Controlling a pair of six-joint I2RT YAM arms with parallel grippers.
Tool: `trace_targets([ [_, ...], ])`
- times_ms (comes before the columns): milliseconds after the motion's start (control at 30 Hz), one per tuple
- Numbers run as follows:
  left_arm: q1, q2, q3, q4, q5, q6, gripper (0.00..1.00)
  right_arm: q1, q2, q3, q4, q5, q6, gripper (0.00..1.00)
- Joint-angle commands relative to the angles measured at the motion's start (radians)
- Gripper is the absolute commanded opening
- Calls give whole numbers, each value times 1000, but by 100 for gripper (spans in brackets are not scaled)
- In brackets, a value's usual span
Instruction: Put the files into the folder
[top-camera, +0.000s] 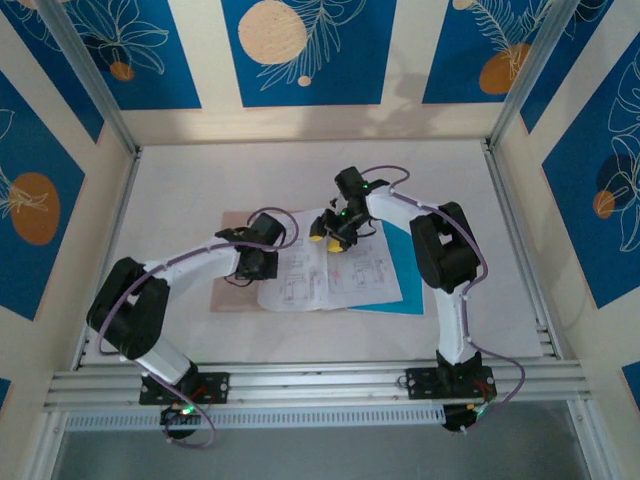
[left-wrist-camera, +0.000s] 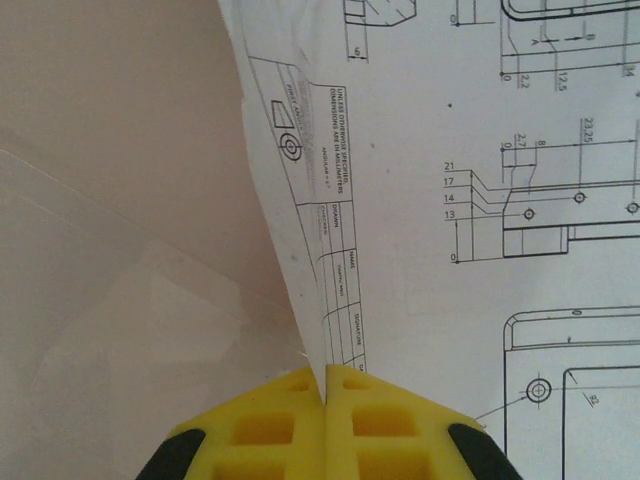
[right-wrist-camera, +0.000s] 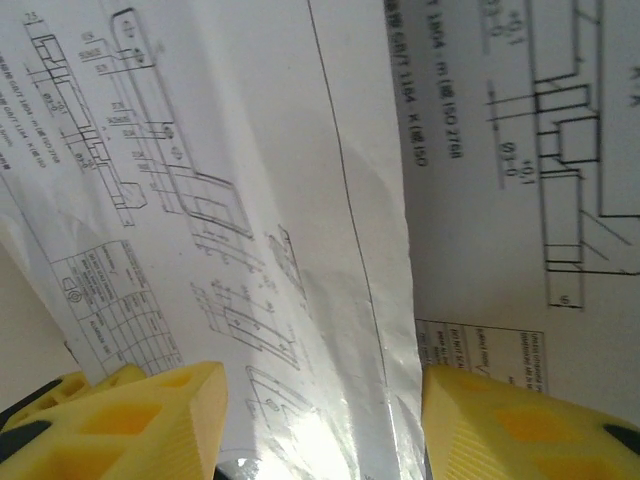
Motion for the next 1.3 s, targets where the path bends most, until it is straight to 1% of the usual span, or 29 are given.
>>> trace_targets([
  [0, 11, 14, 24, -4, -6, 16, 0, 10, 25, 38, -1, -47, -14, 54],
  [167, 12, 19, 26, -3, -5, 17, 0, 6, 3, 23, 1, -44, -23, 54],
  [333, 11, 26, 28, 1, -5, 20, 0, 5, -15, 0, 29, -93, -29, 53],
  [533, 12, 35, 37, 4, -3, 22, 0, 40, -48, -26, -2, -86, -74, 49],
  [733, 11, 42, 34, 12, 1, 15, 0, 82, -90, -69, -20, -53, -111, 43],
  [900, 11, 43, 31, 15, 2, 11, 0, 109, -114, -94, -15, -39, -121, 35],
  [1167, 11, 46, 30, 15, 6, 6, 0, 154, -103, -96, -53, 9, -162, 25],
  [1267, 11, 45, 31, 14, 6, 6, 0, 158, -101, -104, -62, 29, -176, 19],
])
